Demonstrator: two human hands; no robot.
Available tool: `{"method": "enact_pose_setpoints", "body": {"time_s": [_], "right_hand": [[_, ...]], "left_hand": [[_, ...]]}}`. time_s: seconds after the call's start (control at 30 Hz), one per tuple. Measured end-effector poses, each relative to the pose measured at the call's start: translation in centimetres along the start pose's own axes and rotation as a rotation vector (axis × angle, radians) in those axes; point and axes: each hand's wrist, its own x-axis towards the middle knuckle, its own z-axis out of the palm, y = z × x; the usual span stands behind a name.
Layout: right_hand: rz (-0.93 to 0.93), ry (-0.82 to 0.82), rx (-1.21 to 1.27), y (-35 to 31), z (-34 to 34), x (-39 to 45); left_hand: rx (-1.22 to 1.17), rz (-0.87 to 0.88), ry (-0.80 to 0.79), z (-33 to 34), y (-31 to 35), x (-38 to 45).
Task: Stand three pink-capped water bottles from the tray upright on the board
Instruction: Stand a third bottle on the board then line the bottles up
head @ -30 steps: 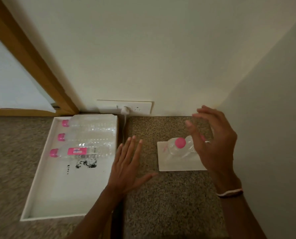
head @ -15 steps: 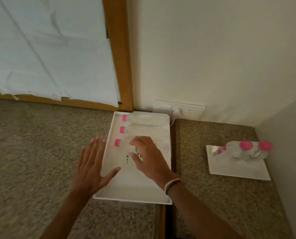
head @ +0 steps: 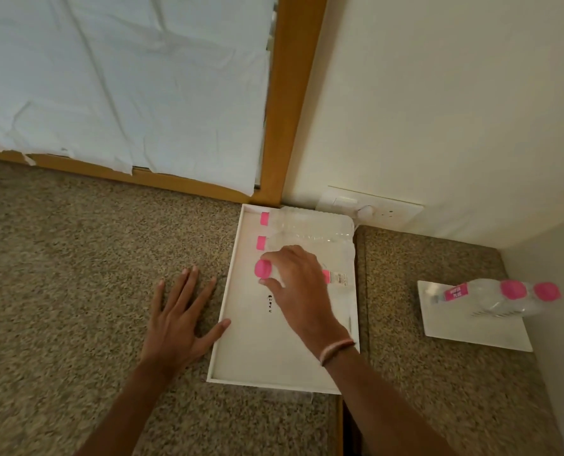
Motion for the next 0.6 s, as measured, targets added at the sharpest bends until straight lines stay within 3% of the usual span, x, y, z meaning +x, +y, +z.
{"method": "enact_pose_setpoints", "body": {"time_s": [0.1, 0.17, 0.27, 0.47, 0.6], "right_hand": [[0.024, 0.147, 0.196, 1.4, -4.3, -1.5], [0.133, 0.220, 0.354, 2.5, -6.4, -2.3], [0.260, 0.236, 0.622, 3.3, -8.1, -3.4], [0.171, 0.290, 0.754, 5.8, -13.4, -4.8], [0.108, 0.401, 0.817, 8.5, -20.3, -5.2]], "left_hand": [[-0.002, 0.001, 0.000, 0.0, -0.2, 0.0], [0.006, 0.000, -0.012, -0.1, 0.0, -0.2], [0.038, -0.007, -0.038, -0.3, 0.4, -0.2], [0.043, -0.117, -0.043, -1.5, 3.0, 0.5], [0.045, -0.058, 0.051, -2.8, 9.2, 2.8]]}}
